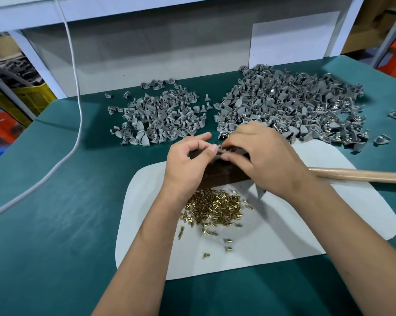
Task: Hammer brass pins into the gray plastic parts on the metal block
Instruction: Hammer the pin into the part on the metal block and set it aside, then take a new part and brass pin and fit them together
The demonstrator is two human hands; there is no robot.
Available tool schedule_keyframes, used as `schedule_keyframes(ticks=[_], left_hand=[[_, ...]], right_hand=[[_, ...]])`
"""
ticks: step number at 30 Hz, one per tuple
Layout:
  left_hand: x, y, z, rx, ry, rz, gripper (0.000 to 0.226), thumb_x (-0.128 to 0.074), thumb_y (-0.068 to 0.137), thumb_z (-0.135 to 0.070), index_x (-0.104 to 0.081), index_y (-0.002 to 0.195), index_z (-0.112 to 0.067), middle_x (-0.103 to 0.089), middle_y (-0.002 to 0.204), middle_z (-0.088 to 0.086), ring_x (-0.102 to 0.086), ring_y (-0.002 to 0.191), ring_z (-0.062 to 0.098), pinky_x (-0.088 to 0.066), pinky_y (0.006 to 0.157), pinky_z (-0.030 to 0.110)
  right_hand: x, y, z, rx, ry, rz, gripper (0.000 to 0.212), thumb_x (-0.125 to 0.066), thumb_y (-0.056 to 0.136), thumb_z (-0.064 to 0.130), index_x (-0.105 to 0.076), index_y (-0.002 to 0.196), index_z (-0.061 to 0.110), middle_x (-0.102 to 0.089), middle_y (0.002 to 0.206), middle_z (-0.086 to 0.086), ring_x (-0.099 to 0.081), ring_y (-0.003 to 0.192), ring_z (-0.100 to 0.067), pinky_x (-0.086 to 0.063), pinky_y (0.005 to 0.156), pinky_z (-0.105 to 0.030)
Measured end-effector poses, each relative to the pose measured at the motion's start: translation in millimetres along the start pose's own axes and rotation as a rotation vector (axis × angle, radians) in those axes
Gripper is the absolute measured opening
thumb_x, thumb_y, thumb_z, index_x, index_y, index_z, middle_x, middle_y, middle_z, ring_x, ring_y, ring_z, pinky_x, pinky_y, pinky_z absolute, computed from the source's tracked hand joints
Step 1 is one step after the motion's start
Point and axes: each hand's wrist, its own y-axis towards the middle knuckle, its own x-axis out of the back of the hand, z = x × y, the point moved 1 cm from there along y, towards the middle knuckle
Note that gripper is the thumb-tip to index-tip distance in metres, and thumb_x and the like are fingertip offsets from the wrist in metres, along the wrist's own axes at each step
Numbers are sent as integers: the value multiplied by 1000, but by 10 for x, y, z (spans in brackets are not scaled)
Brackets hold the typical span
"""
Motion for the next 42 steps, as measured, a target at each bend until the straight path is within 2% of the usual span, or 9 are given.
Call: schedule_keyframes(ticks=[8, 11, 14, 18, 22, 25, 30, 35, 42], left_hand=[[133, 91, 176, -109, 149, -331, 15, -72, 94, -22, -77, 81, -15, -76, 103, -9, -71, 100, 6, -58, 95, 42], [182, 122, 197, -102, 162, -385, 15, -71, 94, -18, -77, 81, -13, -77, 102, -4, -70, 85, -7, -56, 77, 17], [270, 195, 192, -66, 233, -421, 17, -71, 93, -22, -76, 77, -21, -75, 90, -14, -67, 82, -8, -51, 74, 12], [361, 272, 182, -96, 448, -400, 15, -71, 92, -22, -72, 77, -23, -70, 81, -18, -62, 76, -5, -49, 78, 20], [360, 411, 252, -233, 907, -167, 23, -66, 93, -9, -76, 111, -19, -73, 117, -3, -58, 116, 23, -30, 101, 25], [346, 515, 271, -335, 998, -52, 41, -62, 93, 1, -73, 126, -20, -68, 133, -3, -46, 126, 26, -34, 103, 33], [396, 581, 318, -358, 970, -45, 37, -65, 87, 4, -80, 113, -19, -75, 121, -4, -54, 119, 25, -43, 100, 38], [406, 565, 339, -350, 912, -94, 25, -72, 83, 0, -80, 98, -18, -77, 104, -2, -55, 108, 25, -48, 89, 42], [359, 549, 301, -419, 938, -59, 31, -68, 90, -6, -74, 119, -14, -73, 105, 6, -56, 106, 31, -39, 95, 35]], right_hand=[[-3, -67, -373, -383, -45, -321, 52, -66, 89, 61, -69, 72, 12, -64, 67, -1, -57, 66, -20, -48, 68, -36], [-17, -83, -506, -564, -23, -304, 47, -68, 90, 57, -74, 78, 12, -68, 68, -7, -61, 66, -27, -52, 69, -36], [-38, -97, -556, -630, 8, -302, 40, -64, 96, 48, -77, 91, 11, -71, 77, -10, -61, 72, -28, -48, 69, -32], [-16, -113, -489, -507, 54, -391, 24, -66, 98, 29, -75, 104, 8, -74, 93, -9, -66, 86, -27, -55, 84, -45], [-43, -139, -151, -179, 87, -407, 13, -69, 96, 18, -73, 101, 7, -72, 94, -5, -62, 85, -16, -53, 81, -31], [-121, -180, 187, 100, 168, -224, 10, -69, 96, 16, -72, 98, 7, -70, 92, -3, -61, 83, -17, -53, 79, -32], [-338, -265, 638, 413, 185, 188, 14, -64, 100, 30, -71, 99, 18, -61, 95, 5, -53, 94, -16, -50, 79, -39], [-439, -230, 767, 444, 105, 328, 23, -55, 101, 43, -72, 110, 30, -55, 104, 9, -39, 103, -12, -44, 83, -32], [-498, -186, 874, 446, 95, 404, 14, -57, 101, 34, -69, 99, 27, -54, 100, 9, -46, 106, -16, -42, 89, -31]])
